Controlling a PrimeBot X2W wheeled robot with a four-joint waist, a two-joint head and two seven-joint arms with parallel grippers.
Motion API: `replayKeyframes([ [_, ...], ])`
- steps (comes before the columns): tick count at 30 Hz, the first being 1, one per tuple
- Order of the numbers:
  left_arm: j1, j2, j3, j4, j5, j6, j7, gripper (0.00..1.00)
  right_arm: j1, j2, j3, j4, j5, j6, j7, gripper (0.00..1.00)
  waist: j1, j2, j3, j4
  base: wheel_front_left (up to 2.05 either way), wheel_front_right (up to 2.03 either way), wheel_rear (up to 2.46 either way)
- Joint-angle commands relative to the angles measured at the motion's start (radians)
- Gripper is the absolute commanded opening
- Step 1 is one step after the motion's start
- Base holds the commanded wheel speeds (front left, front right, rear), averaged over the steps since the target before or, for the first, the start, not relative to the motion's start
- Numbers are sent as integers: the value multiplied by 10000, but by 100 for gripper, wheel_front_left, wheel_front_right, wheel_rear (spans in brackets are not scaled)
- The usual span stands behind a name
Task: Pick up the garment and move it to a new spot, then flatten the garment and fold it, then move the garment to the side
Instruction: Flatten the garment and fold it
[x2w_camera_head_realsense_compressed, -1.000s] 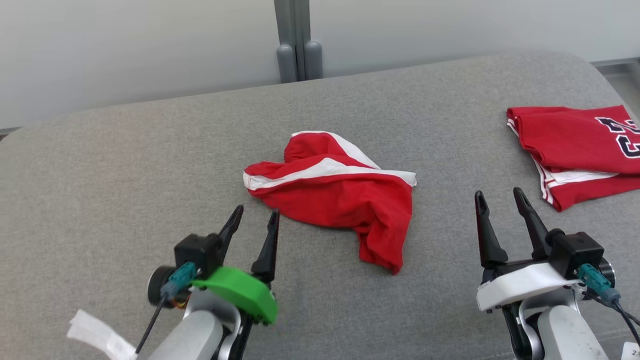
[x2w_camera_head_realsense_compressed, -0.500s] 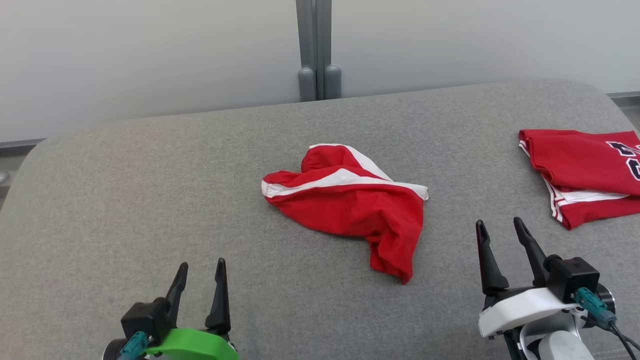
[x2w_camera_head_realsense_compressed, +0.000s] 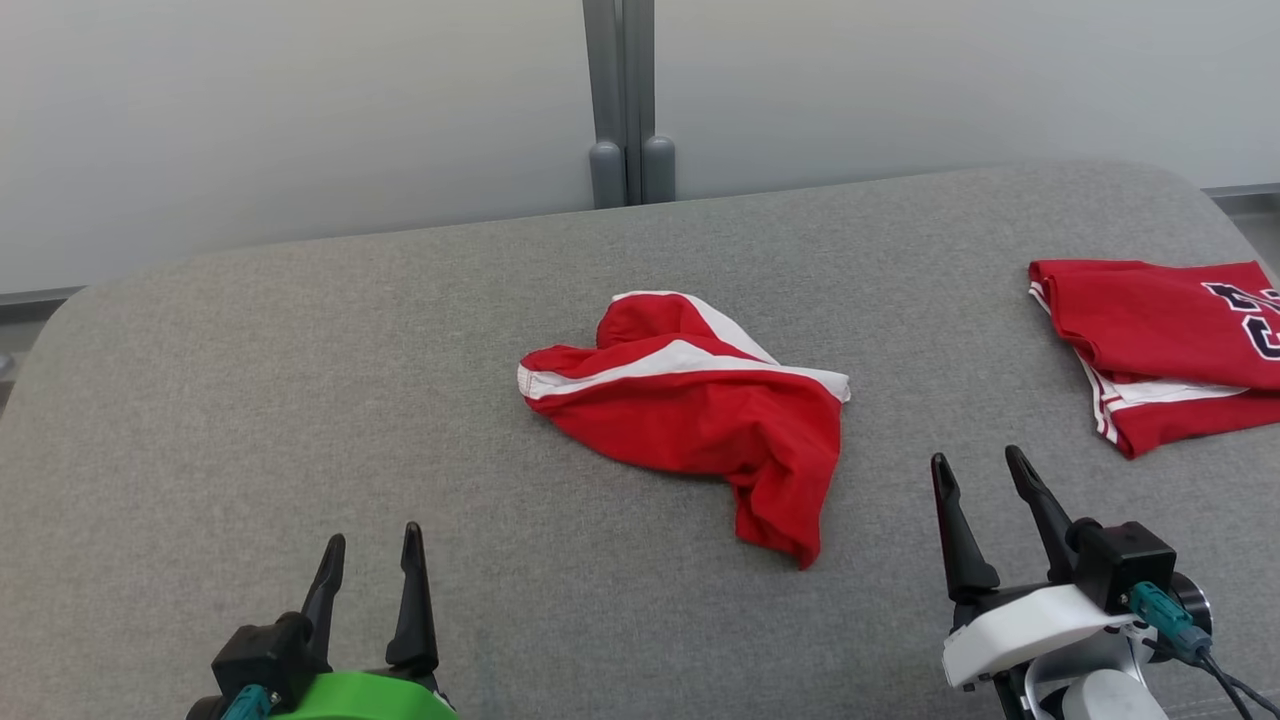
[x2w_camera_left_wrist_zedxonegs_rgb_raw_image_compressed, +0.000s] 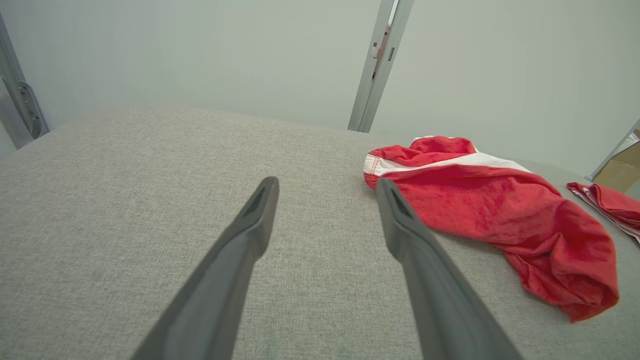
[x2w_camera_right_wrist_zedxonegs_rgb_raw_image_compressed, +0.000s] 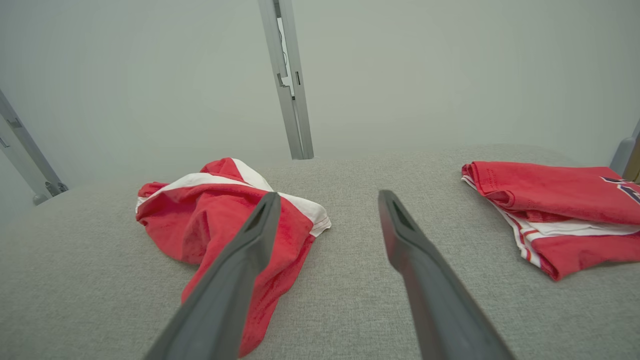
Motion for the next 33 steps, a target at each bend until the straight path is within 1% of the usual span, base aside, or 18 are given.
replayKeyframes([
  [1,168,-40,100,17,64,-75,-5,100,-65,-13,-9,39,-70,-13,-27,100,0,-1,8,12,0,0,0],
  [9,120,-162,428,73,410,-242,-5,100,-90,-13,-44,53,-80,-11,-27,100,0,-1,77,43,0,0,0],
  [13,-423,26,421,240,610,-348,-4,100,-203,-13,-88,53,-189,-13,-27,100,0,-1,249,43,0,0,0],
  [16,-1003,180,299,408,688,-522,162,100,-363,-13,-57,17,-230,-13,-27,100,0,-1,510,-9,0,0,0],
  [21,-2479,421,-7,1014,755,-951,1030,100,-779,-13,119,-13,-293,-11,-28,100,0,-1,1120,-198,0,0,0],
  [26,-4020,236,-211,1984,356,-1423,1978,100,-1226,-13,335,-46,-313,-13,-27,100,0,-1,1855,-583,0,0,0],
  [33,-5564,231,-270,3570,-138,-1782,2805,100,-1651,-12,341,-19,-366,-13,-28,100,0,-1,2660,-1108,0,0,0],
])
